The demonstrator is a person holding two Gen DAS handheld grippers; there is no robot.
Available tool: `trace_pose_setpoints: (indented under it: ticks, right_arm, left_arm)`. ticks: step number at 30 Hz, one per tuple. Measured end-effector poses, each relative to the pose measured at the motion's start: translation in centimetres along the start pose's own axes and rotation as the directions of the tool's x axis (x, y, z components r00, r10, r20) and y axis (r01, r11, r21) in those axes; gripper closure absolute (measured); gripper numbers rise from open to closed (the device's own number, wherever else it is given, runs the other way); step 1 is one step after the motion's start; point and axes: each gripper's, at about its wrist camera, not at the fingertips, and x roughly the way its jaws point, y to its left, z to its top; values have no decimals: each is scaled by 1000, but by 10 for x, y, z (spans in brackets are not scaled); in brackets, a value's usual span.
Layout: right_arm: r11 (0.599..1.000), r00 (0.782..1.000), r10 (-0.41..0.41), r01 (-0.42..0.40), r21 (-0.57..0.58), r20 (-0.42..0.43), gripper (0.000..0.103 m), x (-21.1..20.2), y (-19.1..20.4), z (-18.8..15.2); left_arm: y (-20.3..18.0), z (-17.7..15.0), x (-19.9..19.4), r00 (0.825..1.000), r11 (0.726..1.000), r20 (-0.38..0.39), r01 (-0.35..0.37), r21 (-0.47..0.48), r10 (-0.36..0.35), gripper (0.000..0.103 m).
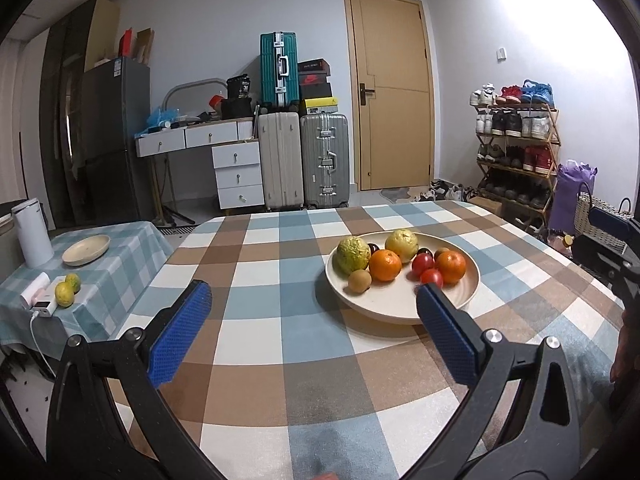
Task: Organize fruits
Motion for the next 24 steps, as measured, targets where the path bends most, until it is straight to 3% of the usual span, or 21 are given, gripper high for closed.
trace_pose_setpoints:
  ticks: [7,14,24]
  right_arm:
    - [999,998,-13,15,40,-63,0,14,-8,-3]
    - [1000,998,-6,8,26,-58,0,14,-4,-4]
    - [1000,998,6,-5,23,-64,0,15,-4,-4]
  left_arm:
    - [6,-2,11,999,999,-35,30,-33,-31,1]
    - [8,-4,0,998,998,38,42,-37,-40,1]
    - [10,-5,1,998,998,39,48,-37,-47,1]
